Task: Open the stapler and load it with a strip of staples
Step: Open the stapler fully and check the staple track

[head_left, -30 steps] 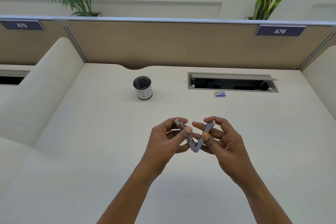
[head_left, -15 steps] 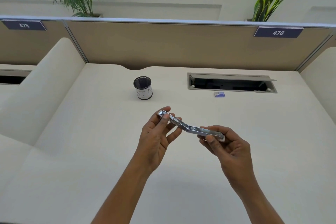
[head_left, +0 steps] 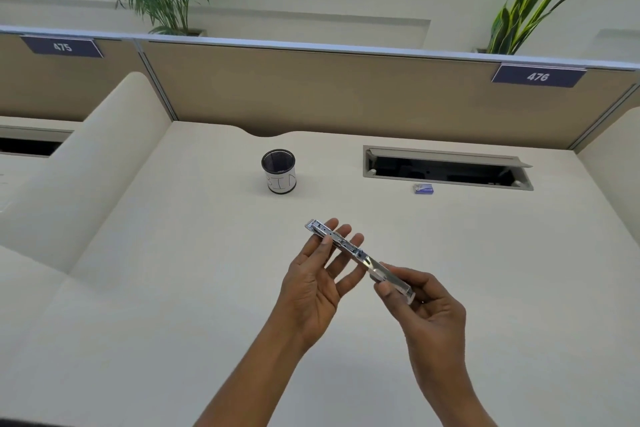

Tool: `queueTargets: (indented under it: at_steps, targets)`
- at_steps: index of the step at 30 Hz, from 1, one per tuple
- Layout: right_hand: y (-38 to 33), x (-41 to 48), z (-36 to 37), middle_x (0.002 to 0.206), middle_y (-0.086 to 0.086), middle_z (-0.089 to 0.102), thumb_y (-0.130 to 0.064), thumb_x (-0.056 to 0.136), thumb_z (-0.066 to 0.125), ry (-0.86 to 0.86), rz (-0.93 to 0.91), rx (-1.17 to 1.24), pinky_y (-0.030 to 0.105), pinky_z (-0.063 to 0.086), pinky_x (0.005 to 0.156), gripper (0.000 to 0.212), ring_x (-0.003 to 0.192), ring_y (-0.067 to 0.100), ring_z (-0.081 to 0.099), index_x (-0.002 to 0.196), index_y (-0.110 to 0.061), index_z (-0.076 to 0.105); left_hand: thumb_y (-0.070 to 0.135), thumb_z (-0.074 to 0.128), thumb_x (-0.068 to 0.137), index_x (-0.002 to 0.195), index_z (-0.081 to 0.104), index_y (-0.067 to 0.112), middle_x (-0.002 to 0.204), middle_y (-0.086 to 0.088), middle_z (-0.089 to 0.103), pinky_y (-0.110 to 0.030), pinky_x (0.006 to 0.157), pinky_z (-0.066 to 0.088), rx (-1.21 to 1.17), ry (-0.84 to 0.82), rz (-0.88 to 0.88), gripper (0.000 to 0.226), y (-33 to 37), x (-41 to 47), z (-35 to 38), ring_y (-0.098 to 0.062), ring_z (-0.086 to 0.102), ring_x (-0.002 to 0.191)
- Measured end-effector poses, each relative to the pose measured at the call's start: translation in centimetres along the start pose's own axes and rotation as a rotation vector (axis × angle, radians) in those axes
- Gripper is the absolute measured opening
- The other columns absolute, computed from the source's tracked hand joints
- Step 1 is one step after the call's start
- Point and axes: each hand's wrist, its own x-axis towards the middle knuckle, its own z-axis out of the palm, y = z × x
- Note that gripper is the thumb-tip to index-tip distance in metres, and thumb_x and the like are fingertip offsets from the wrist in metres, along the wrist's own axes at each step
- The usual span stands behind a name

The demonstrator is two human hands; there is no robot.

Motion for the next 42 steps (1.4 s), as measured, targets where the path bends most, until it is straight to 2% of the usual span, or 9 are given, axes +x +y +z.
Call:
queueTargets:
  at_steps: [5, 9, 16, 22, 27, 32, 37, 40, 42]
  targets:
    - [-0.7, 0.9, 0.1, 0.102, 0.009, 0.08, -0.017, 0.08, 0.082, -0.105, 0.001, -0.072, 0.05, 0.063, 0.082, 0.017, 0.097, 0.03, 0.074, 0.096, -0.013, 0.077, 0.016, 0.058, 0.095, 0.135, 0.062, 0.012, 0.132, -0.01, 0.071, -0.045, 0.08, 0.065, 0.02, 0.013, -0.003, 0.041, 0.7, 0.3, -0.2, -0.03, 0.07, 0.118]
    - [-2.3, 3.2, 0.3, 0.108, 0.002, 0.079, -0.034, 0.092, 0.067, -0.207, -0.049, -0.207, 0.043, 0.061, 0.086, 0.024, 0.102, 0.021, 0.073, 0.103, -0.016, 0.077, 0.017, 0.063, 0.089, 0.132, 0.067, 0.014, 0.117, -0.006, 0.073, -0.044, 0.083, 0.065, 0.085, -0.027, -0.009, 0.044, 1.4, 0.7, -0.2, -0.024, 0.074, 0.103]
    - [-4.8, 7.9, 2.2, 0.106, -0.004, 0.076, -0.012, 0.097, 0.063, -0.384, -0.172, -0.402, 0.04, 0.064, 0.084, 0.018, 0.098, 0.018, 0.072, 0.108, -0.021, 0.076, 0.014, 0.058, 0.096, 0.132, 0.068, 0.018, 0.104, -0.004, 0.072, -0.045, 0.083, 0.064, 0.224, -0.128, 0.003, 0.038, 1.7, 0.9, 0.5, -0.021, 0.071, 0.099]
    - [-6.3, 10.0, 4.7, 0.103, -0.008, 0.074, -0.007, 0.095, 0.066, -0.519, -0.362, -0.584, 0.027, 0.061, 0.082, 0.022, 0.097, 0.011, 0.071, 0.109, -0.019, 0.078, 0.014, 0.057, 0.098, 0.125, 0.072, 0.021, 0.115, -0.006, 0.07, -0.043, 0.082, 0.064, 0.279, -0.183, 0.023, 0.032, 1.9, 1.0, 0.9, -0.019, 0.069, 0.099]
    - [-6.3, 10.7, 5.6, 0.099, -0.005, 0.074, -0.003, 0.093, 0.066, -0.531, -0.455, -0.706, 0.034, 0.061, 0.081, 0.025, 0.093, 0.012, 0.071, 0.108, -0.017, 0.08, 0.014, 0.055, 0.099, 0.125, 0.073, 0.023, 0.118, -0.006, 0.07, -0.043, 0.081, 0.063, 0.293, -0.219, 0.025, 0.032, 2.2, 1.1, 0.9, -0.019, 0.069, 0.101]
    - [-6.2, 10.8, 5.7, 0.099, -0.006, 0.074, -0.003, 0.093, 0.066, -0.534, -0.473, -0.753, 0.033, 0.06, 0.082, 0.024, 0.092, 0.01, 0.071, 0.107, -0.017, 0.08, 0.013, 0.053, 0.1, 0.122, 0.075, 0.026, 0.106, 0.0, 0.073, -0.04, 0.076, 0.063, 0.315, -0.22, 0.023, 0.033, 2.4, 1.2, 0.6, -0.016, 0.07, 0.094]
    - [-6.1, 10.0, 5.2, 0.096, -0.008, 0.074, -0.002, 0.092, 0.067, -0.537, -0.467, -0.753, 0.02, 0.059, 0.083, 0.024, 0.089, 0.004, 0.071, 0.106, -0.017, 0.08, 0.013, 0.056, 0.098, 0.13, 0.07, 0.022, 0.118, -0.005, 0.068, -0.042, 0.078, 0.065, 0.288, -0.211, 0.003, 0.036, 2.6, 1.6, 0.0, -0.021, 0.065, 0.102]
    - [-6.0, 9.5, 4.9, 0.095, -0.008, 0.073, -0.002, 0.092, 0.067, -0.537, -0.461, -0.766, 0.019, 0.059, 0.082, 0.023, 0.087, 0.004, 0.071, 0.104, -0.018, 0.08, 0.011, 0.054, 0.101, 0.136, 0.065, 0.019, 0.133, -0.013, 0.063, -0.039, 0.073, 0.065, 0.277, -0.206, -0.025, 0.037, 2.6, 1.8, -0.2, -0.025, 0.06, 0.108]
    - [-6.1, 9.2, 4.7, 0.096, -0.008, 0.072, -0.004, 0.092, 0.067, -0.541, -0.446, -0.769, 0.02, 0.059, 0.083, 0.023, 0.087, 0.005, 0.071, 0.105, -0.019, 0.079, 0.012, 0.054, 0.102, 0.137, 0.064, 0.019, 0.139, -0.016, 0.062, -0.042, 0.078, 0.065, 0.295, -0.211, -0.031, 0.037, 2.5, 1.9, -0.4, -0.028, 0.06, 0.113]
